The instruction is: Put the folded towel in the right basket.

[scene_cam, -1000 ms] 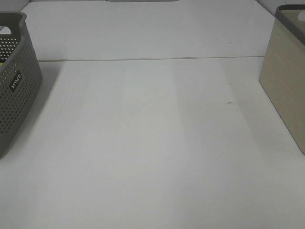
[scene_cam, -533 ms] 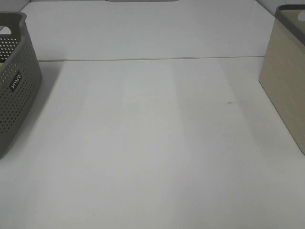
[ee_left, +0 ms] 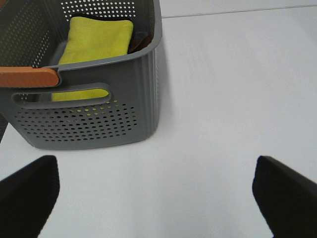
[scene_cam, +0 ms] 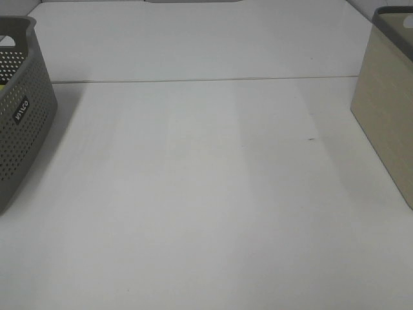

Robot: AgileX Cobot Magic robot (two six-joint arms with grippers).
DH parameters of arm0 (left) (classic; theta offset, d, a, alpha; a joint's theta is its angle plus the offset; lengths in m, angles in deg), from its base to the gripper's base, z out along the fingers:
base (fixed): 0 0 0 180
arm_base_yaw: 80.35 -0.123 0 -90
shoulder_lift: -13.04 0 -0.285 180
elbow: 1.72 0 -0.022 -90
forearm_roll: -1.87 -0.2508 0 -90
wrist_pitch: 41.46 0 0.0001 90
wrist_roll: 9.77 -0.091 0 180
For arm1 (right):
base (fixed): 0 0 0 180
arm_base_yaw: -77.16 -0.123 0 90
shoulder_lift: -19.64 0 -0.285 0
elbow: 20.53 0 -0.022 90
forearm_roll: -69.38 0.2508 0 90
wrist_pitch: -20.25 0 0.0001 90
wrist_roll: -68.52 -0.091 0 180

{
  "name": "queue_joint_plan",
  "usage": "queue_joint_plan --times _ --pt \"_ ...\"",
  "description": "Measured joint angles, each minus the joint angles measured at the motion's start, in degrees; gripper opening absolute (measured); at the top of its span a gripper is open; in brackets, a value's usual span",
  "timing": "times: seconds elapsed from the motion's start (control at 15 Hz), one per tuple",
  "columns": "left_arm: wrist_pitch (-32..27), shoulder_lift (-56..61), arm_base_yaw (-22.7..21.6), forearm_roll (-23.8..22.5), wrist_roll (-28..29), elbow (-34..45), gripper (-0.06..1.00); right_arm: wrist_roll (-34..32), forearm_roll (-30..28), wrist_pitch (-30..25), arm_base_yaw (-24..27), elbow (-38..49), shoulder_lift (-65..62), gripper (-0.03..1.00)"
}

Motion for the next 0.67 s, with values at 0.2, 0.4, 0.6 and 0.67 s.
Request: queue_joint_plan --times 0.2,0.4,0.6,0.67 --pt "0.0 0.0 0.0 0.0 0.0 0.0 0.99 0.0 0.0 0.0 0.0 0.0 0.0 0.97" --pt "0.0 0.0 0.0 0.0 0.0 0.0 0.99 0.0 0.0 0.0 0.0 0.0 0.0 0.97" --pt "0.0 0.0 0.0 0.0 0.0 0.0 0.99 0.0 0.0 0.0 0.0 0.0 0.0 0.97" --pt "0.0 0.0 0.0 0.0 0.0 0.0 0.99 0.0 0.0 0.0 0.0 0.0 0.0 0.97"
